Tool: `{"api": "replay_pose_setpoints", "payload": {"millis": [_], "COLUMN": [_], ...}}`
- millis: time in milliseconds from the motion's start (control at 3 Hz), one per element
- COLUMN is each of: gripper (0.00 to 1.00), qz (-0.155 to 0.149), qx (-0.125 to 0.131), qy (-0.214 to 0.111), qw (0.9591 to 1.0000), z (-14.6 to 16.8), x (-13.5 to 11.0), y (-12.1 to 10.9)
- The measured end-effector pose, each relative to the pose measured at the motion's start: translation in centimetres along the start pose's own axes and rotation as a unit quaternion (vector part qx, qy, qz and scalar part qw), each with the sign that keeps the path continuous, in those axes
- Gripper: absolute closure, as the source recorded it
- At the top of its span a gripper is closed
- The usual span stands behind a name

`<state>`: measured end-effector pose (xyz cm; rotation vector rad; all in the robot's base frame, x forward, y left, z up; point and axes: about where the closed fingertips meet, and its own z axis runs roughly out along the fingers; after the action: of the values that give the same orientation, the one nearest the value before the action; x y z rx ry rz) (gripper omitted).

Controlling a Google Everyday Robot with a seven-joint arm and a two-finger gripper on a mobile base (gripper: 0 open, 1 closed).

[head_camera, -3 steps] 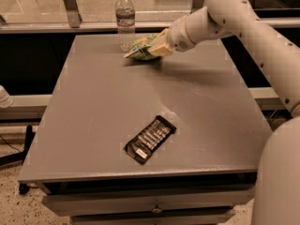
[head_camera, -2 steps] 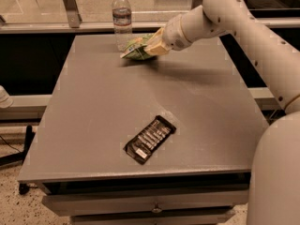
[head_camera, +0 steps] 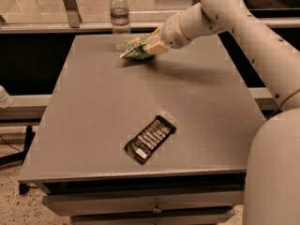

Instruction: Move green jalapeno chip bag near water bottle

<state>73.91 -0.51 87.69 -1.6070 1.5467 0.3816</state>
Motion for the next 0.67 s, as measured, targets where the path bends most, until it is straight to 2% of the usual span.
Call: {"api": "replay_pose_setpoints", "payload": {"millis": [667], "gripper": [0.11], "qz": [-0.001], "qx": [-0.001], "qy": [0.005], "qw": [1.0], "z": [-0.42], "x": [0.28], "y": [0.01]}}
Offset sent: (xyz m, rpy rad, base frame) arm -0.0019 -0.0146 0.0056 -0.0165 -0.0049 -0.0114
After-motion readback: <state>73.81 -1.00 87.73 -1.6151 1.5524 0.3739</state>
